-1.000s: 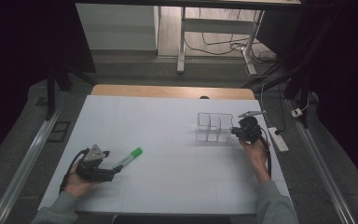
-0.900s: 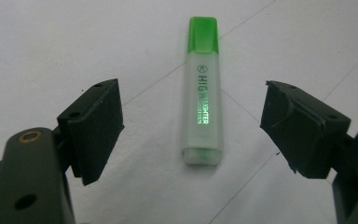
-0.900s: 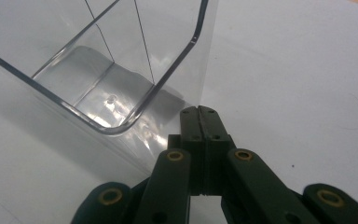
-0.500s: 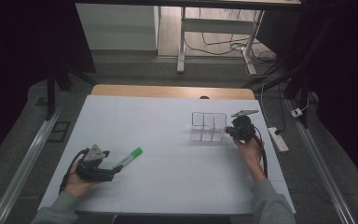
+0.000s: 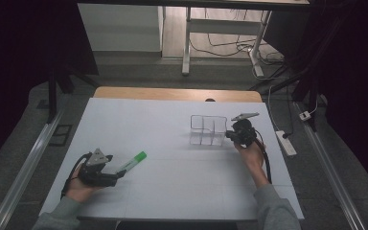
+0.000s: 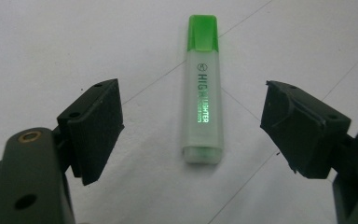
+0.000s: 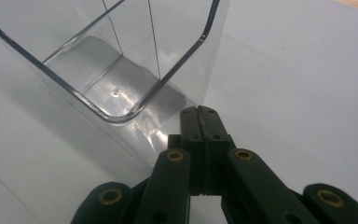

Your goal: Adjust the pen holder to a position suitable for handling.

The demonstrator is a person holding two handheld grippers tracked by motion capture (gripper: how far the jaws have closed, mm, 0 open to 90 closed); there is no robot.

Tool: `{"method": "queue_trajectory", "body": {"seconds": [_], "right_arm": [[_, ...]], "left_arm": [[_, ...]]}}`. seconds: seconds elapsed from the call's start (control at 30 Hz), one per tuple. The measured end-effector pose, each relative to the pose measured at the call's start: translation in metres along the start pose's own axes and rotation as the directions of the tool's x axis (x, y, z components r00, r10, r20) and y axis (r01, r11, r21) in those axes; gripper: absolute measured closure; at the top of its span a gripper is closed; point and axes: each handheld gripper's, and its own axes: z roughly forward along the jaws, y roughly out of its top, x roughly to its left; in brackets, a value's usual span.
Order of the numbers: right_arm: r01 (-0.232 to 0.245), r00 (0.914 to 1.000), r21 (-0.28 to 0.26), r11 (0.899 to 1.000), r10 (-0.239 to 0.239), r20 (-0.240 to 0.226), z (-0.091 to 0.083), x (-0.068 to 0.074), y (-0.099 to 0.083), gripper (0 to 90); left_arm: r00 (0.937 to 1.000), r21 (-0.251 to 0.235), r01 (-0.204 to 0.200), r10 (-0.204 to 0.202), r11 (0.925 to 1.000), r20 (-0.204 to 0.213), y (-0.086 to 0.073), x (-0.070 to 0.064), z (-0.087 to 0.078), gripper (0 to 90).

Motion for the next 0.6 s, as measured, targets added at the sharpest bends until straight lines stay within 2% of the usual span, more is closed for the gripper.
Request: {"method": "queue_trajectory", "body": {"seconds": [0.6], "right_arm": [[0.033, 0.9988, 0.002, 0.999, -0.033, -0.037, 0.013, 0.026, 0.014, 89.8]], "left_arm": [[1.0000, -0.002, -0.001, 0.001, 1.0000, 0.000, 0.000, 0.000, -0.001, 20.6]]}}
